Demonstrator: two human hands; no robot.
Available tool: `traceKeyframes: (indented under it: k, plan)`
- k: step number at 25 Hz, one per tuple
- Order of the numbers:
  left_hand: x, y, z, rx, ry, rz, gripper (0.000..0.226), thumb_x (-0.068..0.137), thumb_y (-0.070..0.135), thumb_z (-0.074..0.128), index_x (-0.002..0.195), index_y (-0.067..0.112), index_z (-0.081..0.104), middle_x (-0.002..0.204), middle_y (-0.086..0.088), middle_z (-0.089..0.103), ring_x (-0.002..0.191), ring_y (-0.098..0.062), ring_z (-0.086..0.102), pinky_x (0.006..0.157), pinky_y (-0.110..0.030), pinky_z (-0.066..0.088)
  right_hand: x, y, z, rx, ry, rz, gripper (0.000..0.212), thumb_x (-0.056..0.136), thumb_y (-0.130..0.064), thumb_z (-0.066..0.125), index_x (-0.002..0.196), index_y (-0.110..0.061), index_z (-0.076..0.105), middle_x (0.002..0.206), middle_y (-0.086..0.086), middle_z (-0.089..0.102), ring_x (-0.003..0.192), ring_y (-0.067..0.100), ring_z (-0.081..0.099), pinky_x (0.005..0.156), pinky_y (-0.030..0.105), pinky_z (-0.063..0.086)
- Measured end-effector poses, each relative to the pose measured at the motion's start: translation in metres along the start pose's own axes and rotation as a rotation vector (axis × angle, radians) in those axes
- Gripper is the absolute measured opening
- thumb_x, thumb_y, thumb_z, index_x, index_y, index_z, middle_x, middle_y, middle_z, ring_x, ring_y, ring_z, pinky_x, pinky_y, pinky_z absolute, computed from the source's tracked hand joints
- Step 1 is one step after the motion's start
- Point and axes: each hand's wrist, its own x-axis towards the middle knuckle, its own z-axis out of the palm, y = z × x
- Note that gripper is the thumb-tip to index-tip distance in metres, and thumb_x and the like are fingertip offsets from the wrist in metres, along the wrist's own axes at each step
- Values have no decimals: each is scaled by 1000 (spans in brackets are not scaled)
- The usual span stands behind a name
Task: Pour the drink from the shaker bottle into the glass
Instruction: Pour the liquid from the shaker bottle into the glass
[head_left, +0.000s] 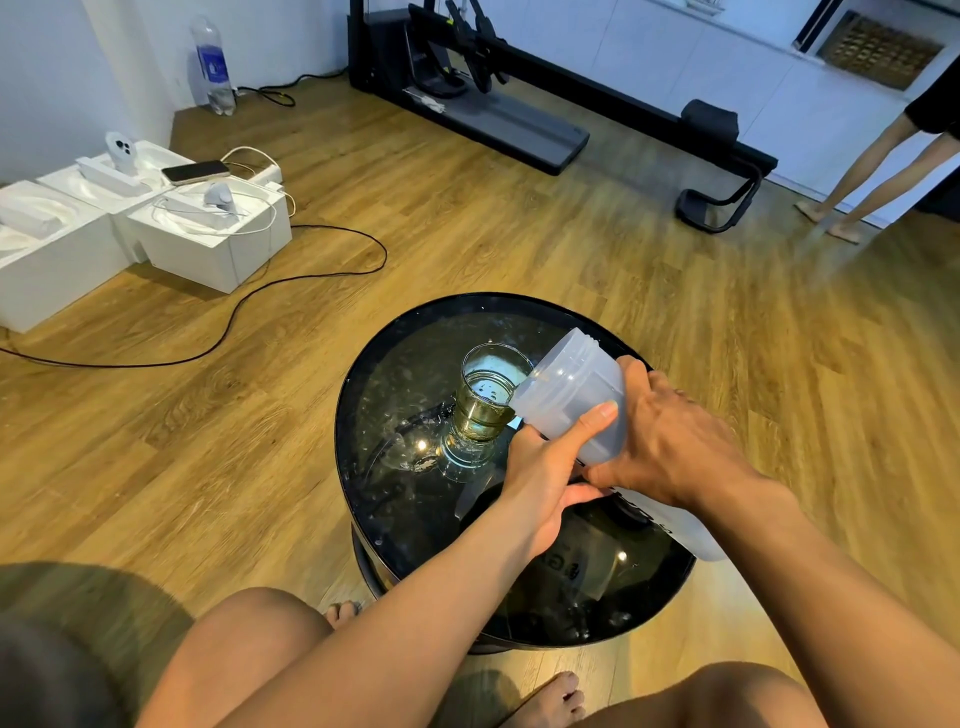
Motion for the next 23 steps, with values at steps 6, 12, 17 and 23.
traceKeyframes:
  k: [6, 12, 17, 23]
  plan:
    - [-1, 0, 1, -8, -2, 3, 53, 80, 27, 83, 129, 18, 63, 116, -13, 77, 108, -33, 73, 85, -55, 61, 1, -1, -1, -1, -1, 1, 104, 55, -55, 81, 132, -22, 19, 104, 1, 37, 101, 30, 52, 72, 40, 45]
    - [-2, 2, 2, -11, 2, 0, 52, 81, 26, 83, 128, 19, 63, 116, -12, 77, 108, -32, 73, 85, -55, 61, 0, 0, -1, 6, -3, 4, 103, 55, -55, 81, 131, -22, 20, 104, 1, 38, 102, 30, 52, 73, 40, 45]
    - [-3, 3, 3, -9, 6, -5, 51, 81, 27, 82, 128, 18, 62, 116, -12, 76, 109, -32, 73, 82, -52, 62, 0, -1, -1, 6, 0, 0, 101, 56, -55, 80, 131, -22, 21, 104, 1, 38, 101, 30, 52, 72, 40, 45]
    - [-3, 4, 3, -12, 12, -8, 55, 80, 28, 83, 129, 19, 61, 117, -12, 76, 109, -33, 72, 82, -52, 62, 1, -1, -2, 2, -4, 0, 103, 56, -56, 80, 132, -22, 20, 103, 0, 37, 102, 30, 52, 73, 40, 45]
